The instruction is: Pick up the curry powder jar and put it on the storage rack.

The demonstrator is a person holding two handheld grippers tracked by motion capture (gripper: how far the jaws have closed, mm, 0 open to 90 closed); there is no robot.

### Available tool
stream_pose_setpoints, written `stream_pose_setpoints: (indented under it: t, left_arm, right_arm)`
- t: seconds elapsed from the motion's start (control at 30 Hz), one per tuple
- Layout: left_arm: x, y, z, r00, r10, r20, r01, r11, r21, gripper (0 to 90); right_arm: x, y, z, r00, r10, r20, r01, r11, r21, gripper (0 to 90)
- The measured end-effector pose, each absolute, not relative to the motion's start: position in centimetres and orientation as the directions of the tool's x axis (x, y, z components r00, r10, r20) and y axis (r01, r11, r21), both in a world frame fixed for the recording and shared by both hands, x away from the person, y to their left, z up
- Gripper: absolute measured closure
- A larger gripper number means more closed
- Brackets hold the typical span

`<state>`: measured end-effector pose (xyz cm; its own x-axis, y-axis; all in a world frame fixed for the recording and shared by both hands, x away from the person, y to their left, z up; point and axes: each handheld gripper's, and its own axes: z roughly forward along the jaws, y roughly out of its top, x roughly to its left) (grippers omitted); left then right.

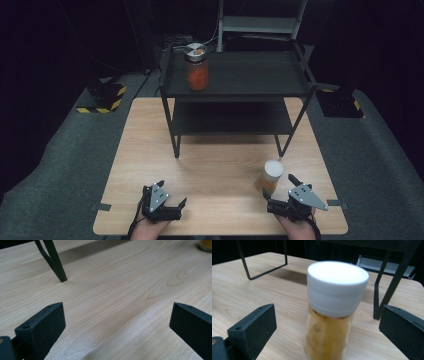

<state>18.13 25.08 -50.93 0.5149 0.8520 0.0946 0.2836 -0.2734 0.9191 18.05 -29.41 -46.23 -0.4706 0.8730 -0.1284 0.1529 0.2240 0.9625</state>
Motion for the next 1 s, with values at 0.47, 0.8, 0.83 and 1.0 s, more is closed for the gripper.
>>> stream_pose_setpoints:
  t: [0.47,0.8,0.83,1.0]
  left_arm:
    - [18.2,25.4,-51.0,0.520,0.851,0.078,0.287,-0.260,0.922,0.6]
    - [18.2,25.6,-51.0,0.521,0.851,0.070,0.288,-0.252,0.924,0.6]
    - [18.2,25.6,-51.0,0.521,0.851,0.070,0.288,-0.252,0.924,0.6]
    - [18.2,25.7,-51.0,0.521,0.851,0.068,0.289,-0.251,0.924,0.6]
  right_arm:
    - [19.6,-29.0,-45.6,-0.473,0.874,-0.110,0.157,0.206,0.966,12.9]
    - [20.6,-28.8,-46.2,-0.470,0.876,-0.104,0.153,0.197,0.968,23.7]
    - [20.7,-28.8,-46.2,-0.470,0.877,-0.101,0.154,0.194,0.969,24.5]
    - [20.7,-28.7,-46.5,-0.464,0.881,-0.094,0.144,0.179,0.973,27.8]
